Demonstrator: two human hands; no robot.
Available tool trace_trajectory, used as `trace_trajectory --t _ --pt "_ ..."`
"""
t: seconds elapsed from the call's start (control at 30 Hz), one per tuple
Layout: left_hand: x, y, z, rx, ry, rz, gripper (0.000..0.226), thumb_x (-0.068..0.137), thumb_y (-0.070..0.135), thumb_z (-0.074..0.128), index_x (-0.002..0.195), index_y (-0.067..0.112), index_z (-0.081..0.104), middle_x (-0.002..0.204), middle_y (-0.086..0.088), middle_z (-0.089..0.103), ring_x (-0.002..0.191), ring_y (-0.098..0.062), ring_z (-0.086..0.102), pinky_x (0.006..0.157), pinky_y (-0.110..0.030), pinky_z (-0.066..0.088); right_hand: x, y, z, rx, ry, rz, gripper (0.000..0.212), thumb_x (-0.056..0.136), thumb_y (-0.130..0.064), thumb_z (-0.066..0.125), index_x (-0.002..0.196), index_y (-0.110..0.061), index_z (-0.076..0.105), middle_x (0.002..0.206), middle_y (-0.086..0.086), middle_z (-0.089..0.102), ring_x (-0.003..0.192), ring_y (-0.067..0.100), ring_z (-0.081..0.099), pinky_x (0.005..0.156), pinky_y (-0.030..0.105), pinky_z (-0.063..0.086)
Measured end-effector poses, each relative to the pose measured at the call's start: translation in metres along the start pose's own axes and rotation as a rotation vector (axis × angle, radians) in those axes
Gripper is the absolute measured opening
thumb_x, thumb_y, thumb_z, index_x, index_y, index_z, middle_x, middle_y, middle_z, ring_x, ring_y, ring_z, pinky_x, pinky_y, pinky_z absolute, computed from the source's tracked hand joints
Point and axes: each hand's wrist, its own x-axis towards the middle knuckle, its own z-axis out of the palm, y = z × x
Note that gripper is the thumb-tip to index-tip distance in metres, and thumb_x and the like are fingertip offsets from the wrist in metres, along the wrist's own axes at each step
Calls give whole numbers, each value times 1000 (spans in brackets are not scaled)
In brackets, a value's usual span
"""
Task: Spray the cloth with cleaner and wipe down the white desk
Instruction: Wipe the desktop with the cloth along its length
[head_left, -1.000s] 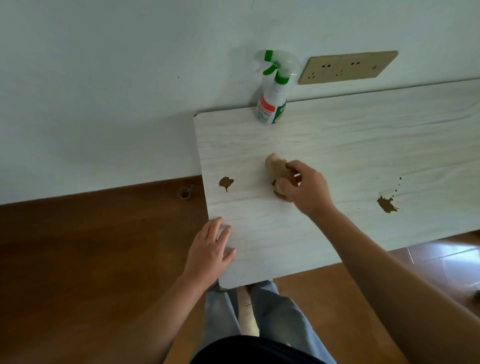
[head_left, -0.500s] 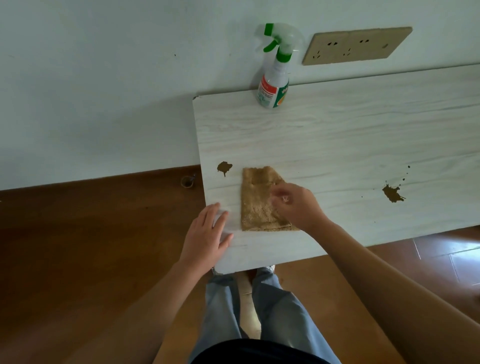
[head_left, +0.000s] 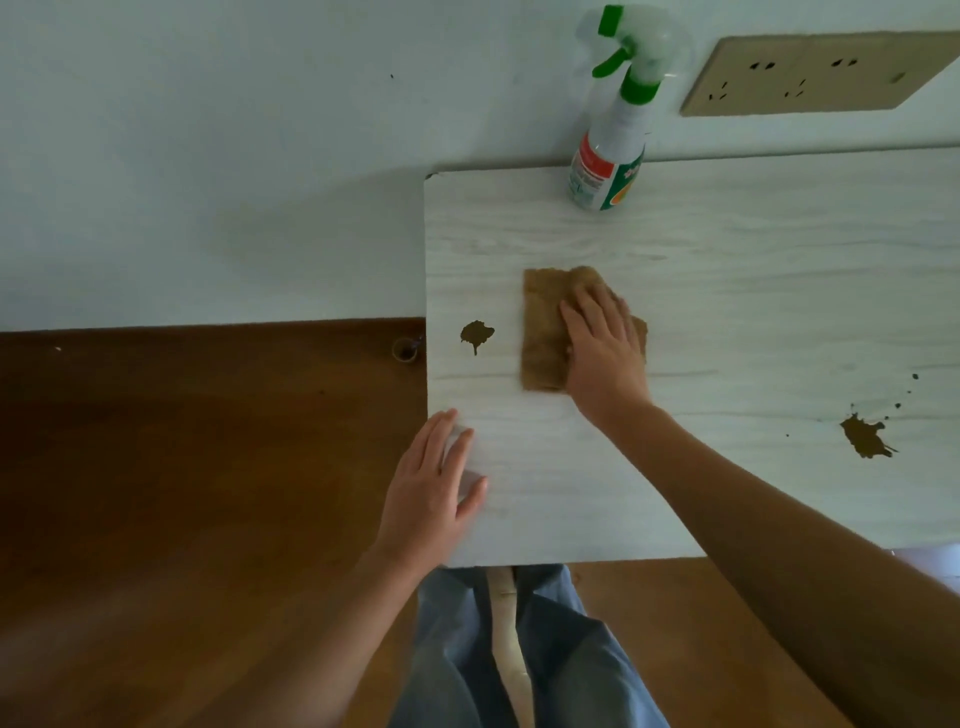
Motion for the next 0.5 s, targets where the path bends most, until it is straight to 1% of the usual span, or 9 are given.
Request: trace_trajectory --t 0.03,0.07,0.1,0.17,0.23,0.37,0.5 --pt "-1 2 1 -7 7 -18 57 103 50 50 147 14 49 164 -11 37 152 -28 34 122 -40 34 1 -4 -1 30 -22 -11 65 94 -2 49 156 -14 32 164 5 25 154 25 10 125 38 1" --pt "0 5 1 -14 19 -35 57 103 50 51 147 14 49 164 -11 37 152 -28 35 121 -40 35 0 -7 -2 77 -61 -14 63 97 -5 45 157 -15 29 165 3 23 154 23 9 124 35 2" --pt "3 7 2 -19 32 -51 58 102 49 54 147 13 50 163 -11 38 151 -28 36 121 -40 36 -3 -6 0 116 -91 -24 60 101 -12 43 158 -17 25 166 1 20 154 21 8 123 33 1" --pt "12 8 2 -23 65 -83 59 100 47 58 147 12 50 163 -12 38 151 -29 37 121 -41 36 -6 1 3 146 -100 -76 59 104 -27 42 159 -17 23 167 0 18 155 18 6 125 33 2" --pt "24 5 0 -33 86 -109 59 100 45 60 147 10 51 162 -13 39 152 -29 36 122 -41 37 1 11 4 114 -118 -131 62 103 -34 45 159 -19 23 166 -1 19 154 17 7 125 34 3" --pt "35 3 3 -27 102 -151 57 102 44 59 146 9 51 161 -13 40 152 -28 35 123 -38 34 33 21 2 16 -165 -217 64 103 -38 42 160 -21 17 168 -2 14 155 18 4 124 33 -2" --pt "33 12 15 -46 154 -219 55 105 43 50 148 9 48 163 -13 38 154 -28 32 124 -37 31 69 15 2 -3 -151 -249 63 104 -34 40 160 -19 17 168 0 13 155 20 4 125 35 -3"
